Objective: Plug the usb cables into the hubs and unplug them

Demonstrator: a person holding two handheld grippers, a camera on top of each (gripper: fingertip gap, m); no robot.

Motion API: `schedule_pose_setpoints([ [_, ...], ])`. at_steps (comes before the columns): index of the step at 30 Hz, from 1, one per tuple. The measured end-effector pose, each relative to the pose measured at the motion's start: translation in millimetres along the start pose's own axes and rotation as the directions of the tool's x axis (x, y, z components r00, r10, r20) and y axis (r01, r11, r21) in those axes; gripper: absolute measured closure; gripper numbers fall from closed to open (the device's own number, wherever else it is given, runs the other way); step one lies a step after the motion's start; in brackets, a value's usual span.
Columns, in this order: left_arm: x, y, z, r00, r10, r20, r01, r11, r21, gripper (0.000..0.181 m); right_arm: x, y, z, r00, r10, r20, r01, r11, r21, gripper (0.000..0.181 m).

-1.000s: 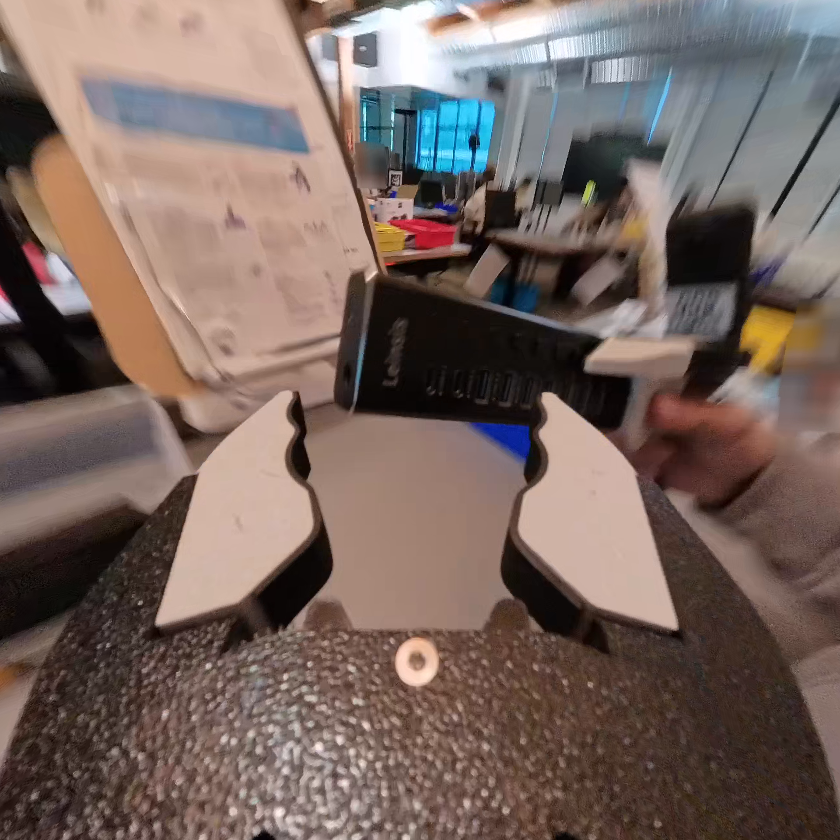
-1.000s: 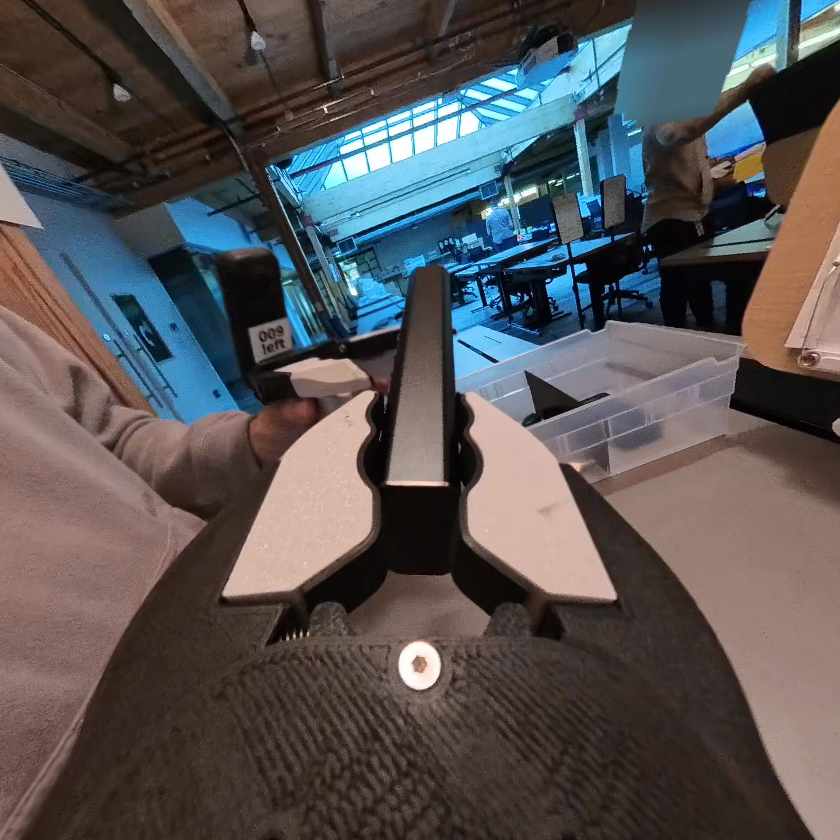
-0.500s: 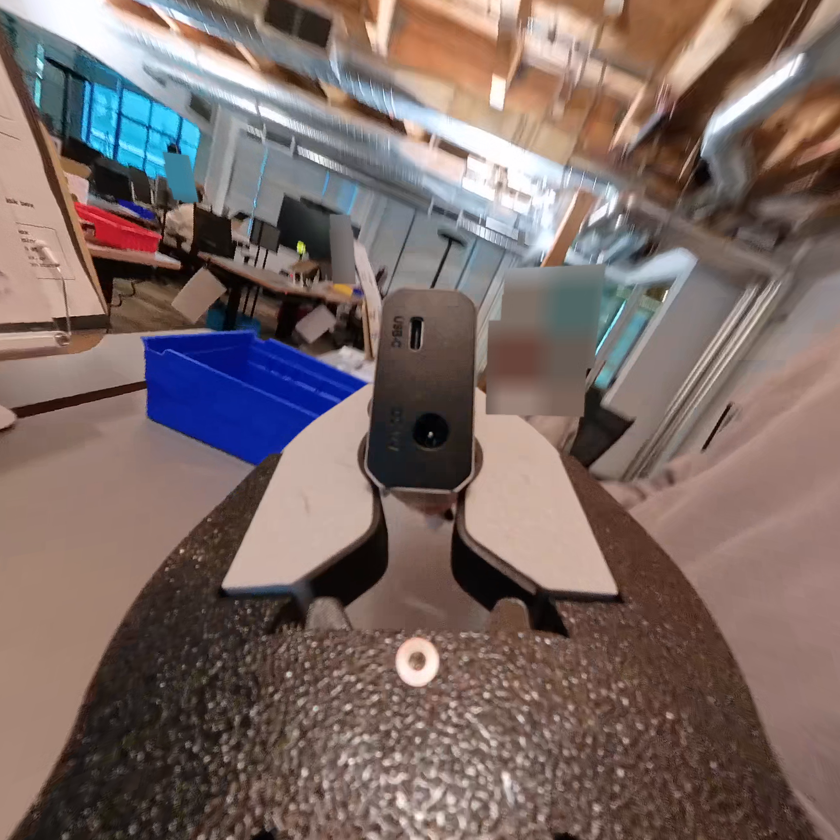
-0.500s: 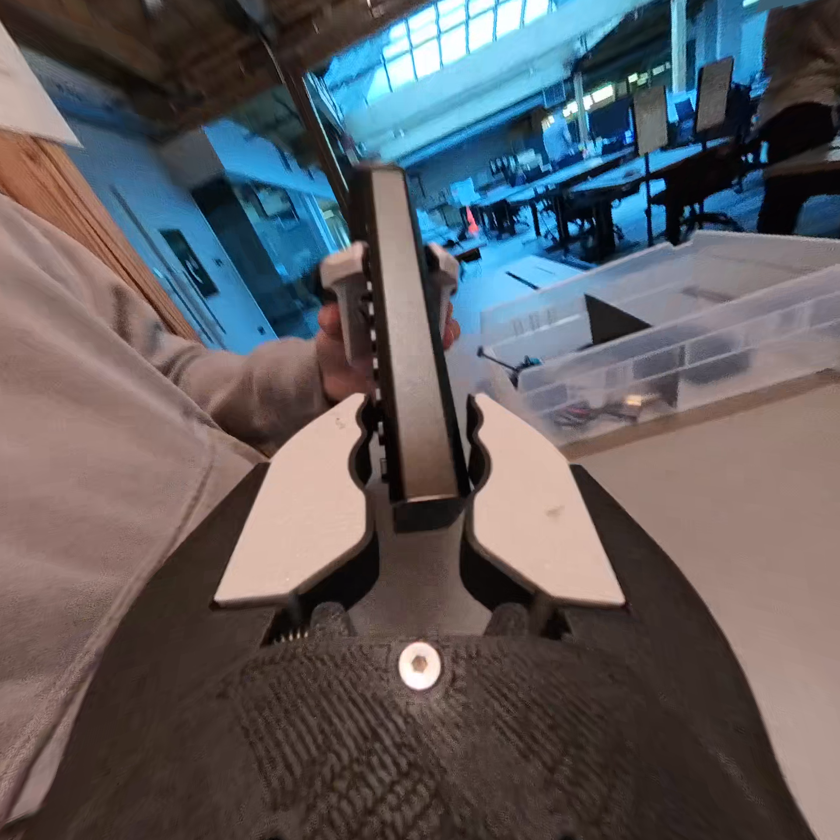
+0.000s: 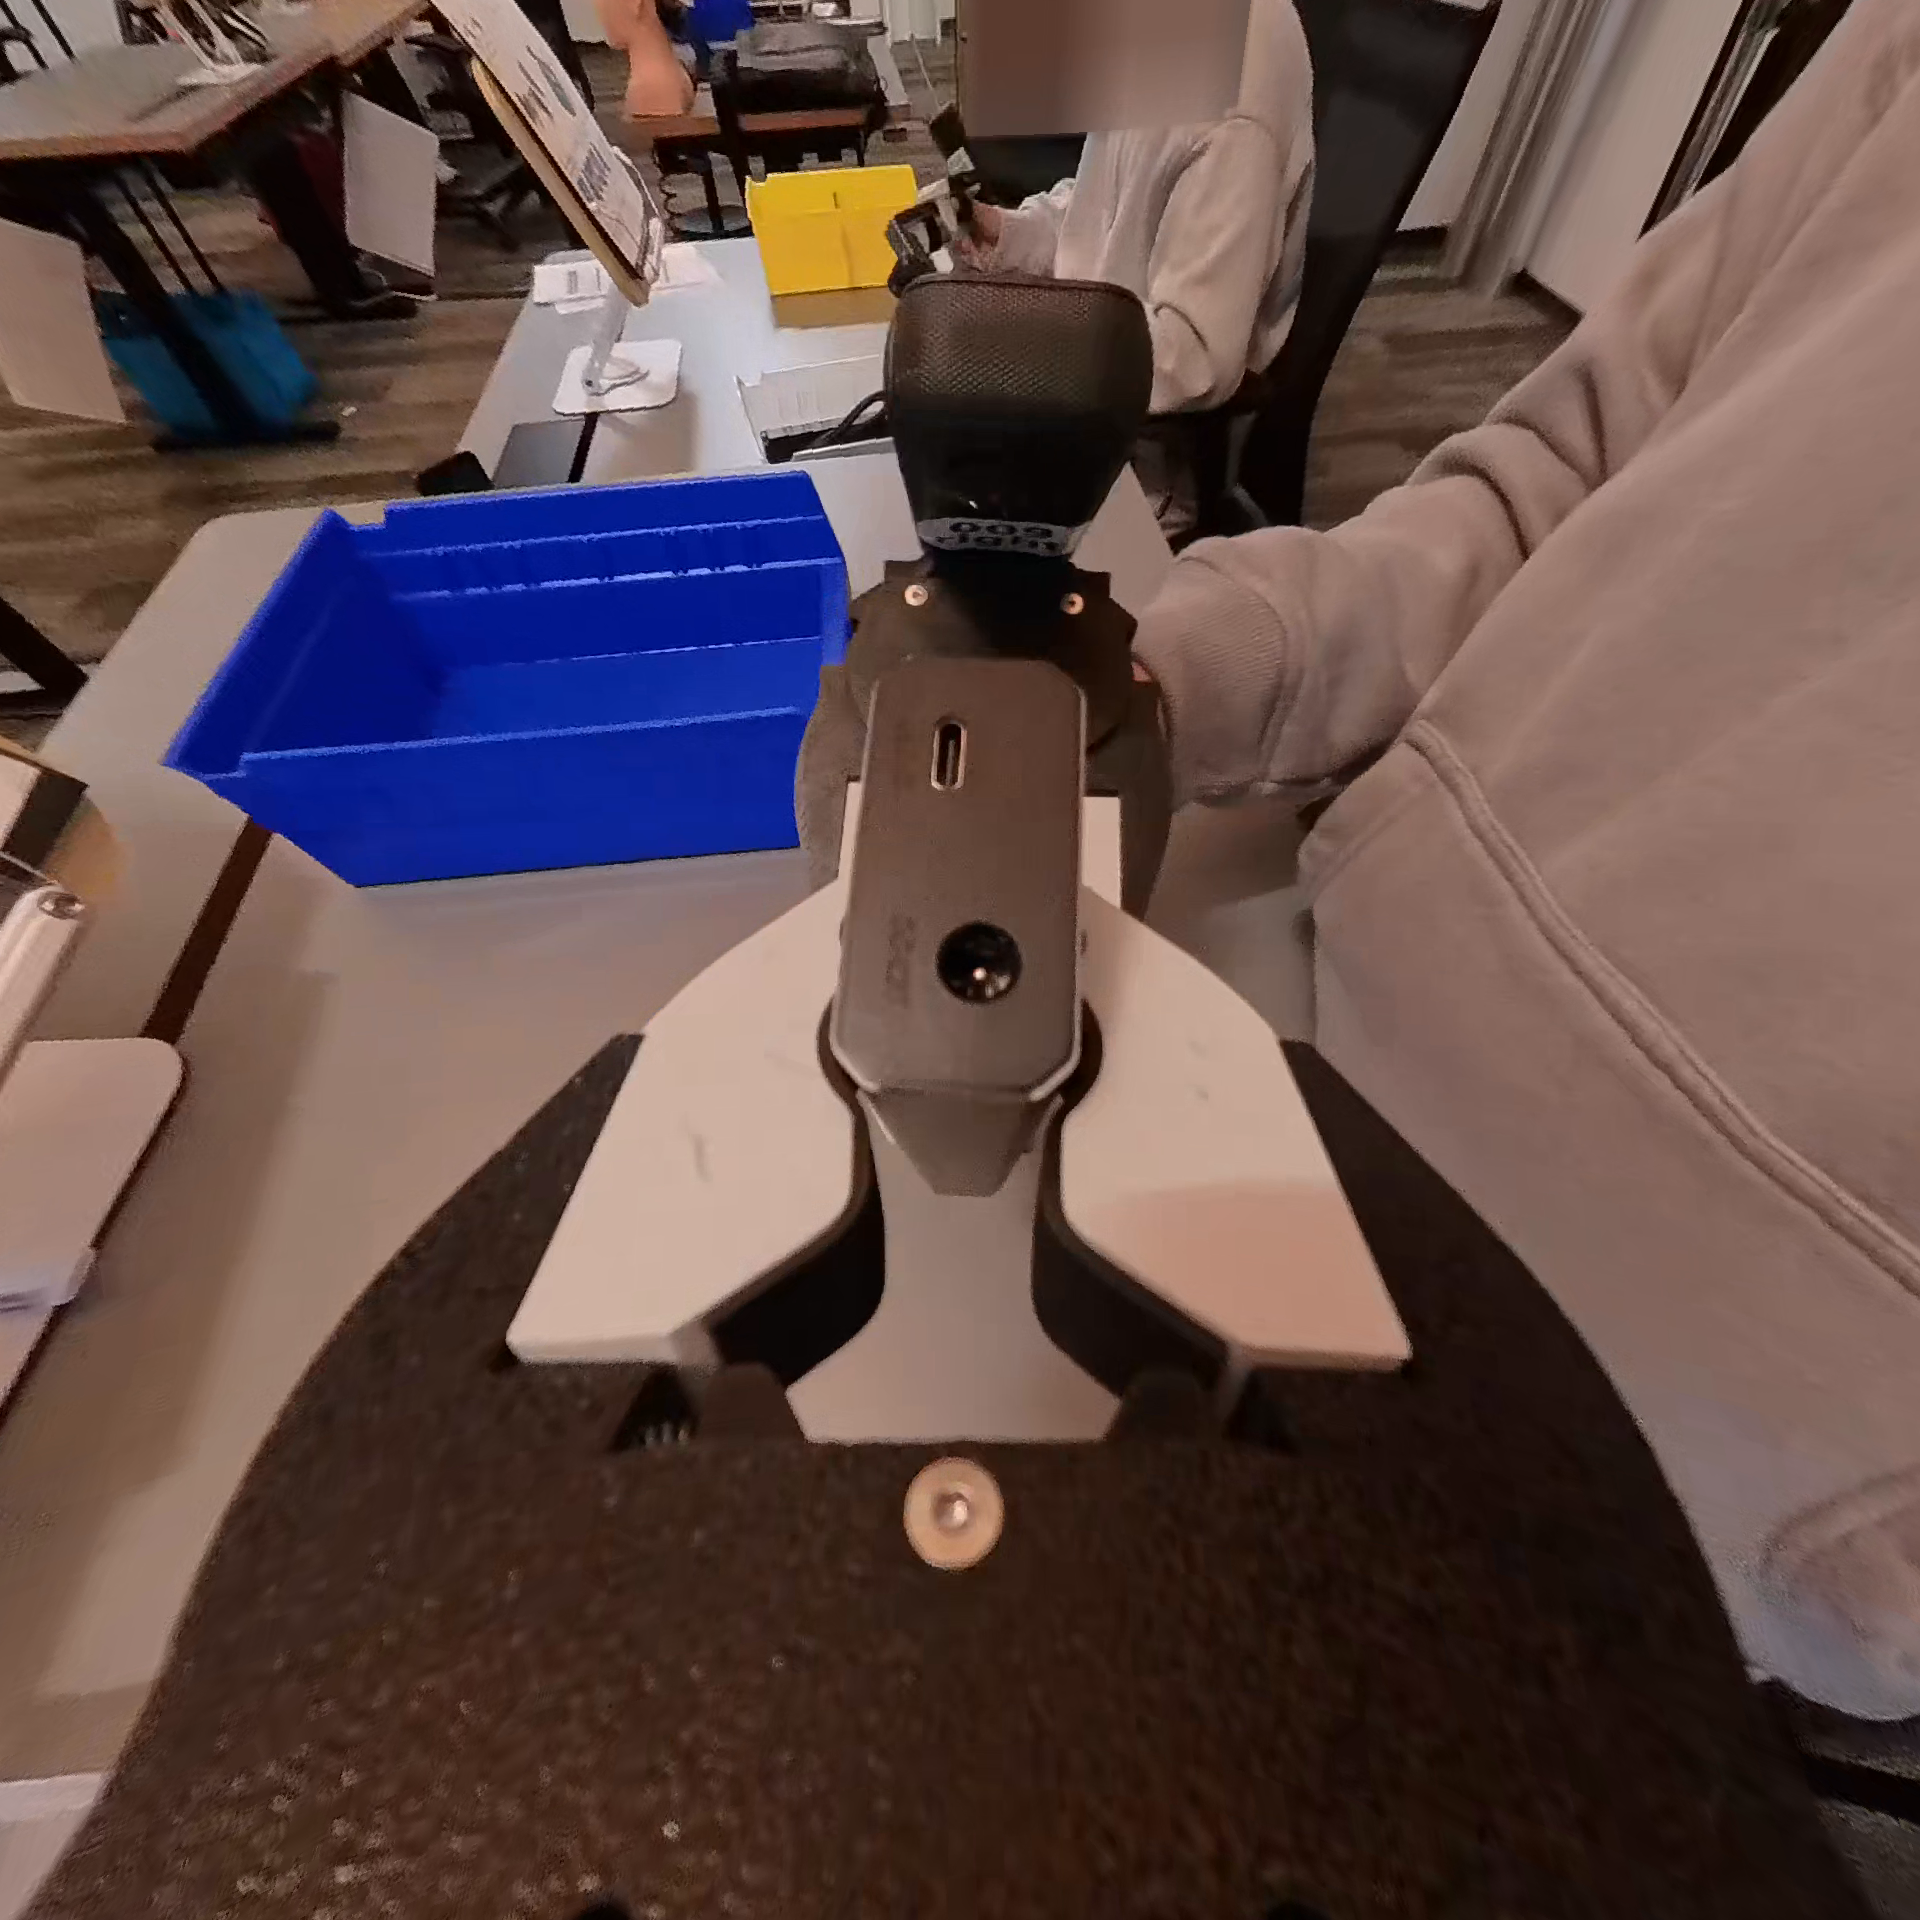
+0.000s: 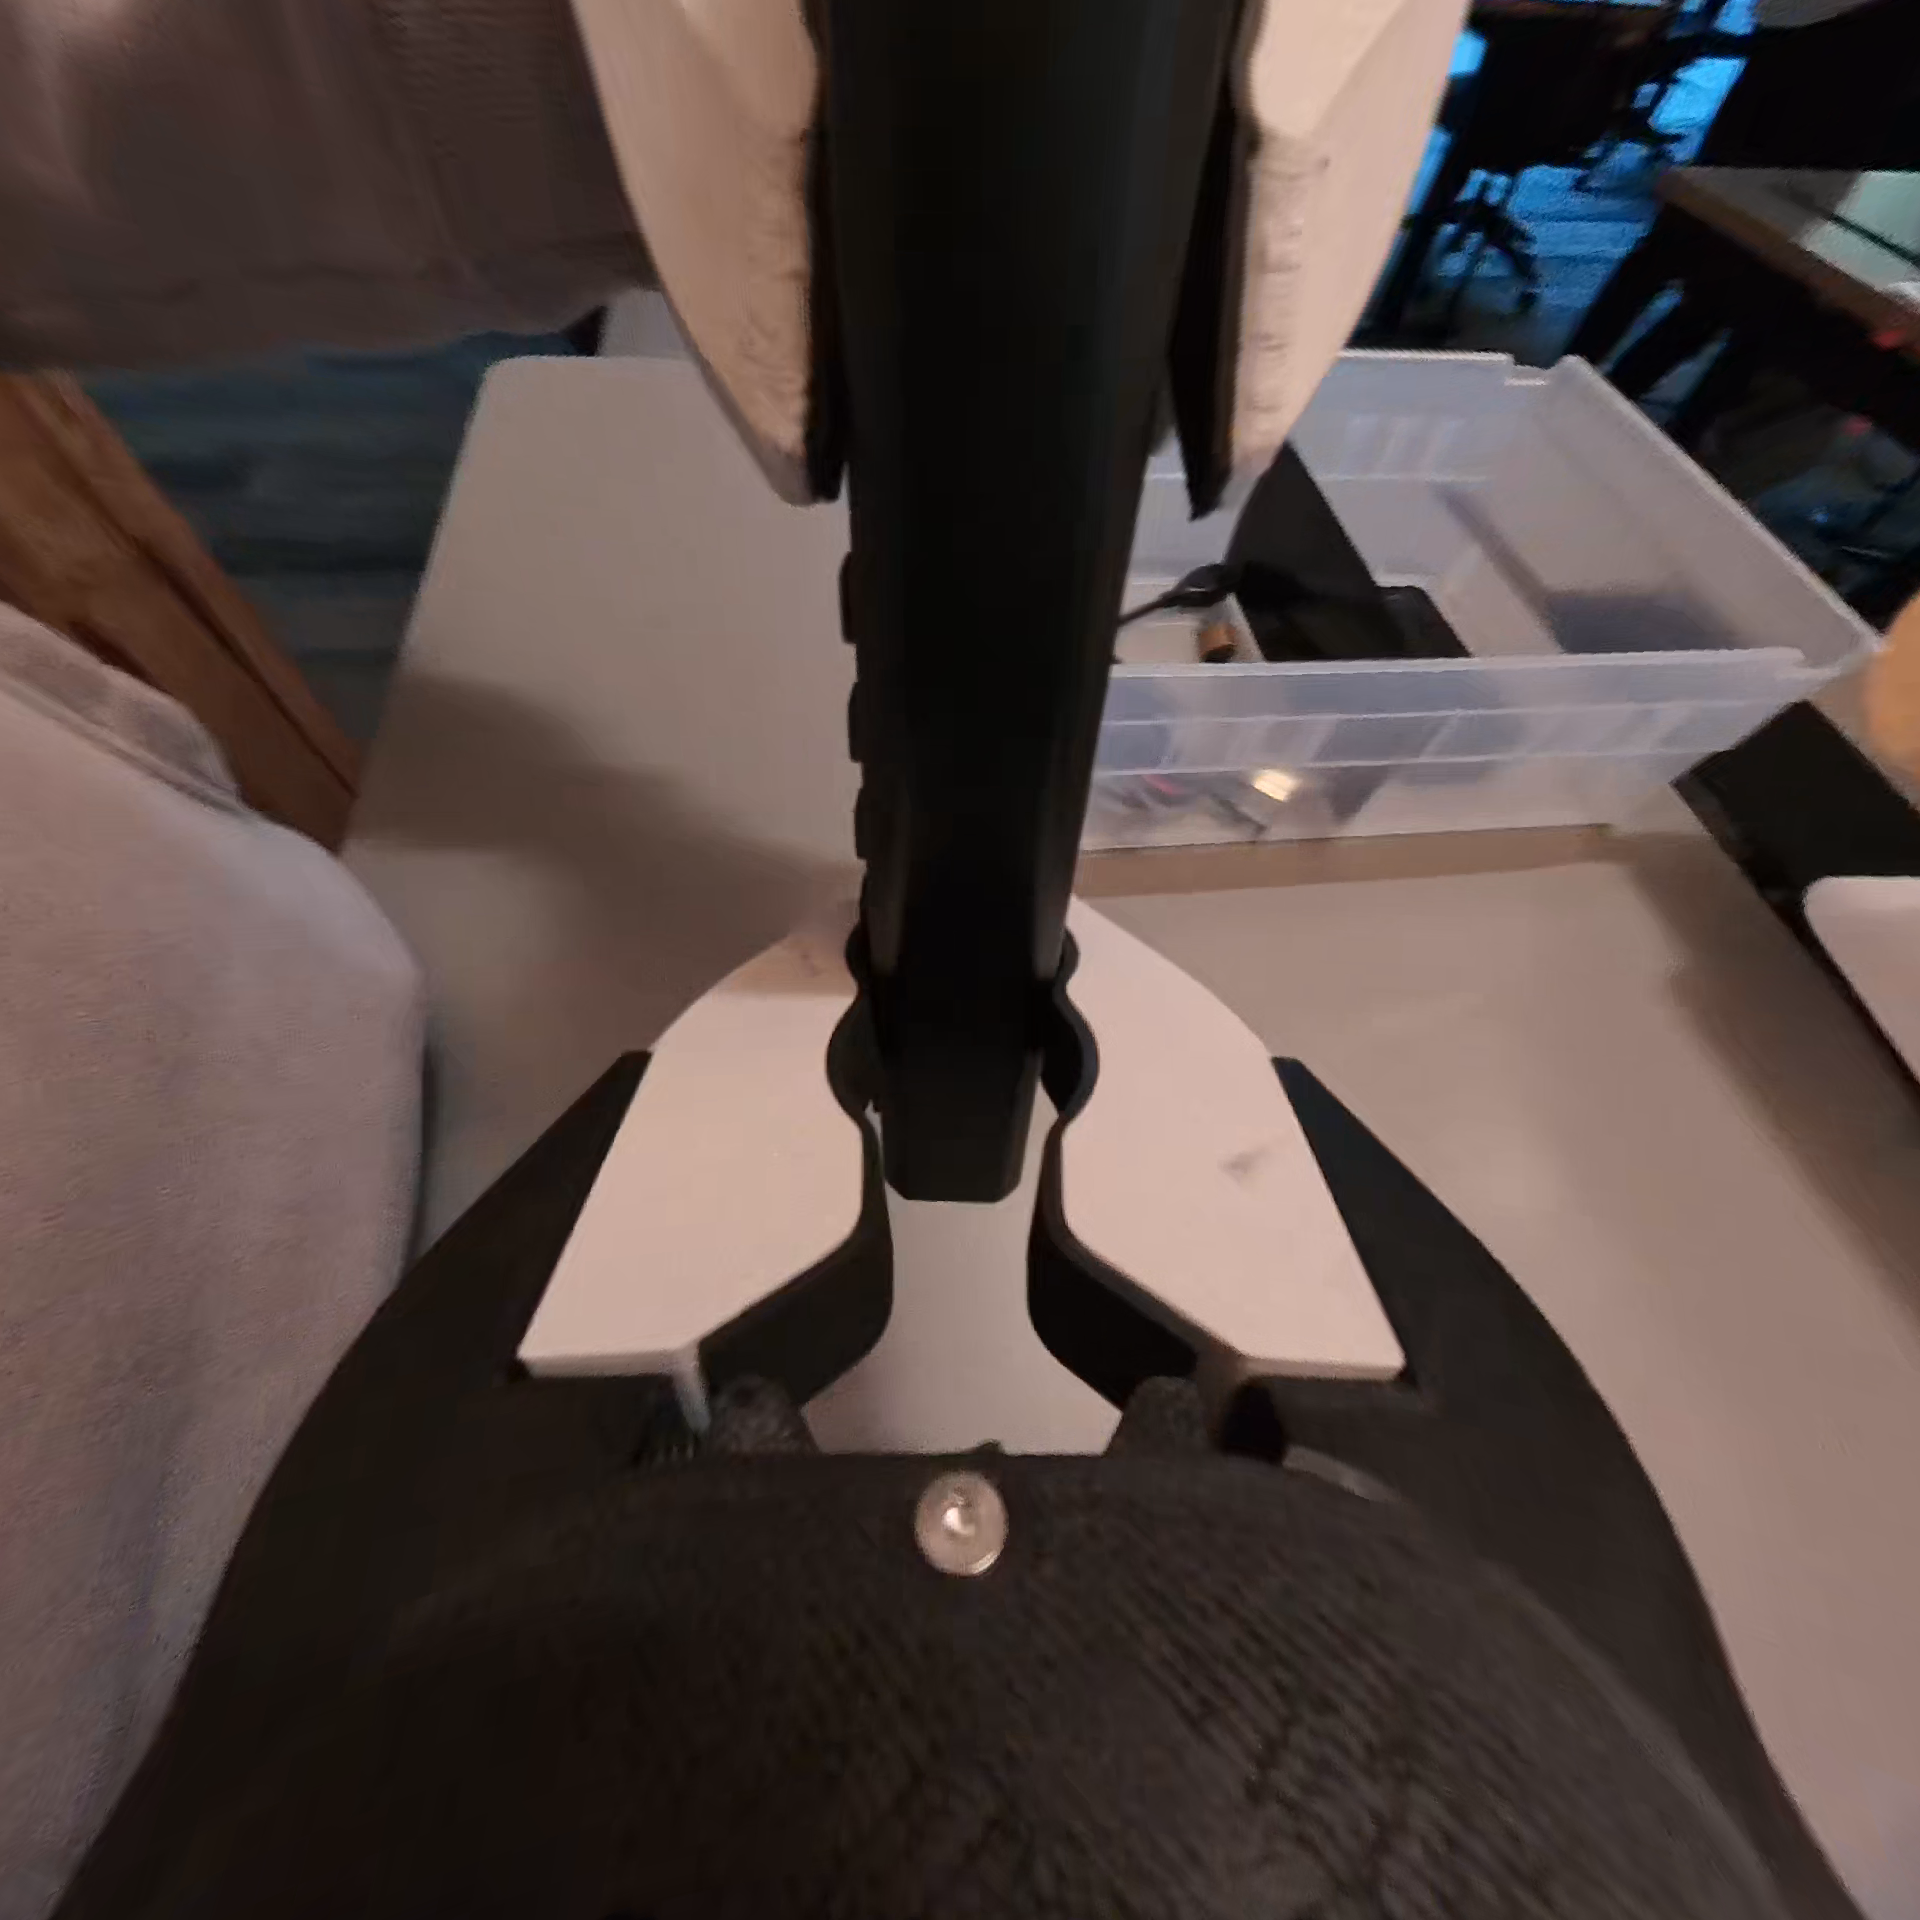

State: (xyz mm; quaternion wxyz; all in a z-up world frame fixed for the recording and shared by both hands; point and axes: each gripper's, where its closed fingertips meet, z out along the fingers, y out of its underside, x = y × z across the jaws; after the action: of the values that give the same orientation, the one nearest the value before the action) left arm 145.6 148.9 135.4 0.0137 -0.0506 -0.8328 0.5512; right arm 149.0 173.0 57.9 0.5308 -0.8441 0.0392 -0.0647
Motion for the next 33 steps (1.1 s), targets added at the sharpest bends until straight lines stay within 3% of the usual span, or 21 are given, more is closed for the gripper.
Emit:
schedule_pose_setpoints([
  [3,-6.6,-3.0,4.6,0.997,0.004,0.072,-0.005,1.0,0.019,0.146,3.0,-2.3,1.4,0.998,0.046,-0.05,-0.042,0.996,0.077,0.153],
  [6,-33.5,-3.6,4.6,0.953,-0.095,0.289,0.072,0.993,0.091,0.126,21.1,1.3,-2.9,0.975,0.132,-0.179,-0.108,0.984,0.138,0.154],
  [10,-54.5,-6.3,-2.1,0.769,-0.343,0.539,0.211,0.933,0.292,0.096,58.3,11.6,-24.9,0.872,0.175,-0.458,-0.132,0.984,0.123,0.154],
  [15,-69.4,11.2,8.4,0.55,-0.506,0.665,0.397,0.858,0.325,0.093,65.6,21.7,-28.1,0.803,0.101,-0.587,-0.092,0.995,0.046,0.154],
  [17,-75.2,9.5,7.9,0.523,-0.578,0.627,0.423,0.814,0.397,0.1,62.1,24.0,-24.2,0.798,0.039,-0.601,-0.056,0.998,-0.009,0.154],
  [19,-75.8,6.2,8.5,0.547,-0.622,0.56,0.428,0.783,0.451,0.113,59.6,24.4,-24.1,0.786,0.009,-0.618,-0.036,0.999,-0.032,0.153],
  [22,-70.3,12.5,18.9,0.67,-0.564,0.482,0.428,0.825,0.37,0.114,59.0,33.7,-26.9,0.794,-0.002,-0.608,-0.047,0.997,-0.064,0.149],
  [24,-66.1,8.4,19.5,0.738,-0.525,0.423,0.392,0.845,0.365,0.114,53.8,32.6,-25.2,0.829,0.044,-0.558,-0.066,0.998,-0.02,0.143],
  [29,-38.1,-3.2,28.8,0.918,-0.271,0.288,0.221,0.955,0.196,0.115,33.5,9.3,-21.5,0.944,0.211,-0.252,-0.178,0.973,0.149,0.1],
  [33,-19.6,-7.5,41.8,0.97,-0.168,0.176,0.145,0.98,0.134,0.115,21.3,-1.6,-17.9,0.962,0.27,-0.05,-0.258,0.952,0.166,0.076],
])
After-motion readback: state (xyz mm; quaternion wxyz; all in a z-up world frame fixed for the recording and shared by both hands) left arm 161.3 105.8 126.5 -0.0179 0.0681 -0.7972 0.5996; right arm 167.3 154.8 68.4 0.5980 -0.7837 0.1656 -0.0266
